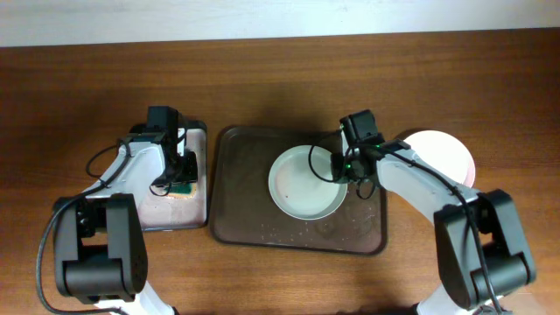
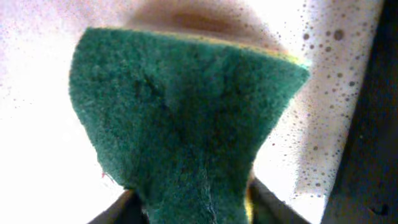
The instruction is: Clean dirty plates on tray and stack at the side
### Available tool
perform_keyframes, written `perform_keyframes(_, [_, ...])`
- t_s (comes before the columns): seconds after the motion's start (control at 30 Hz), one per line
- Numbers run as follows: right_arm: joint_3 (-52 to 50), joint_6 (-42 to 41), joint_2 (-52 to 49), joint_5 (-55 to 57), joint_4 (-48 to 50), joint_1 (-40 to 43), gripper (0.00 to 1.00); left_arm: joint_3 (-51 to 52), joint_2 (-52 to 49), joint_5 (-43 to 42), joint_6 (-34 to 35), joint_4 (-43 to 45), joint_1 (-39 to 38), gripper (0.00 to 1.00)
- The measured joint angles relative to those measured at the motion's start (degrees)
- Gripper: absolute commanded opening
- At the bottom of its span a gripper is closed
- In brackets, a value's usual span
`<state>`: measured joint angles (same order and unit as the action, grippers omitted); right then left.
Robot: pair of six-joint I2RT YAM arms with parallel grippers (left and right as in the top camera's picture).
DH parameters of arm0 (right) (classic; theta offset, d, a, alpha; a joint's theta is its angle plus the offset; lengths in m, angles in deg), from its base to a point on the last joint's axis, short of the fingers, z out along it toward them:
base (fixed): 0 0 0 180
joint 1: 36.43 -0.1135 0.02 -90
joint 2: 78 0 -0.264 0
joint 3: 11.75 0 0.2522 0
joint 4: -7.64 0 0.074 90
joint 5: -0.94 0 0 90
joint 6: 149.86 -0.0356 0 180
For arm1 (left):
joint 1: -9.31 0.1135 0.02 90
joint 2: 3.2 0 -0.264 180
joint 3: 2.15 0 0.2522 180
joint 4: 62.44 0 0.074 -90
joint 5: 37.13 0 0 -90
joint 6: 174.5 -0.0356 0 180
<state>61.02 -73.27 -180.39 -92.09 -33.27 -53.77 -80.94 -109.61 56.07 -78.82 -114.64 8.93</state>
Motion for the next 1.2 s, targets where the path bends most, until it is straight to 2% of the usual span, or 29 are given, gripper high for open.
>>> perform_keyframes(0.17, [0.0,0.1,-1.2,-1.6,-1.3,0.0,0.07,0.0,0.0,0.0,0.0,-1.5,0.0,0.02])
perform_keyframes(0.2, [0.0,-0.1,-1.2,-1.9,-1.5,0.0,0.05,0.0,0.0,-0.1,0.1,-1.7,0.0,0.00])
perform_keyframes(0.73, [0.5,-3.4,-1.2,-6.8,-5.2,0.0,0.04,-0.9,0.4,-0.3,0.3,-4.8,0.0,0.00])
perform_keyframes(0.93, [0.4,-3.3,-1.2,-6.8,-5.2,0.0,0.04,-1.0,9.1,0.1,1.4,-3.3,0.0,0.00])
perform_keyframes(1.07, [0.4,-3.4,-1.2,-6.8,-5.3,0.0,0.04,-1.3,15.4,4.7,5.0,-3.9,0.0,0.00])
perform_keyframes(1.2, [0.4,-3.3,-1.2,-7.1,-5.4,0.0,0.04,-1.3,17.6,10.6,9.9,-5.5,-0.1,0.00])
